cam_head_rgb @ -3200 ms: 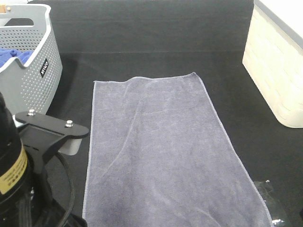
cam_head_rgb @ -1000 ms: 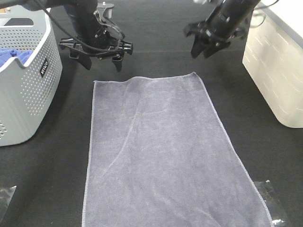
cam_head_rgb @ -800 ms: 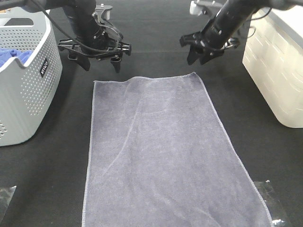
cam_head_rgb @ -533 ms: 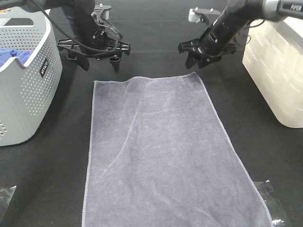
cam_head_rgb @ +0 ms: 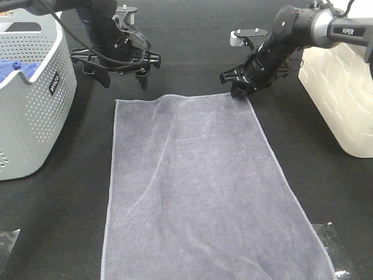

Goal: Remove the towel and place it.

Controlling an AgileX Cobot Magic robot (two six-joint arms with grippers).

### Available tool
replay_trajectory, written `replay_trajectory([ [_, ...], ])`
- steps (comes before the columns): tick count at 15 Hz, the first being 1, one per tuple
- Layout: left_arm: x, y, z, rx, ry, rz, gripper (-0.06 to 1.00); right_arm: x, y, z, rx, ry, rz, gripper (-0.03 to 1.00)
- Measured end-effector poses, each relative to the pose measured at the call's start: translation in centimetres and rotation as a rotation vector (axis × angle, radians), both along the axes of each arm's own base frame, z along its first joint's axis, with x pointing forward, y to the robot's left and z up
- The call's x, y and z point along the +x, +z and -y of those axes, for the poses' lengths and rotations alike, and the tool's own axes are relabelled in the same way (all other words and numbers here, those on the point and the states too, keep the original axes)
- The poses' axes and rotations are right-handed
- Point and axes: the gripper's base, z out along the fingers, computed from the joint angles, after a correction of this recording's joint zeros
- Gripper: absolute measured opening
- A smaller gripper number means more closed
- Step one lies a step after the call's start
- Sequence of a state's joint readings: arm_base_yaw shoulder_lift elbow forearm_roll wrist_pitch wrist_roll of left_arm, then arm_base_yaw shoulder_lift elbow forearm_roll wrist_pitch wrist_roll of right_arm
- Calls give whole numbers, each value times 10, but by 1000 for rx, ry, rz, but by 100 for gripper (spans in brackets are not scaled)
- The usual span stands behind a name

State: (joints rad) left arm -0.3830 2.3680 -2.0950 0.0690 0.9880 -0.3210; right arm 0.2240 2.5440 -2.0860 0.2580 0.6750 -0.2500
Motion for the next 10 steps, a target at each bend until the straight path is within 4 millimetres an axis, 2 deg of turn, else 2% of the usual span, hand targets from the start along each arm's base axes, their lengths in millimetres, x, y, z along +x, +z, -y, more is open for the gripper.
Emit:
replay_trajectory([
  [6, 0, 0, 0, 1, 0, -3, 76, 1, -9, 0, -2, -3, 0, 33],
  [7, 0, 0, 0, 2, 0, -4, 76, 2, -9, 0, -1, -3, 4, 29],
  [8, 0, 0, 0, 2, 0, -4, 76, 2, -10, 0, -2, -4, 4, 20],
  [9, 0, 0, 0, 1, 0, -4, 76, 3, -9, 1, -2, -5, 5, 7],
  [10, 0, 0, 0, 1, 0, -4, 76, 3, -9, 1, 1, -4, -4, 0],
])
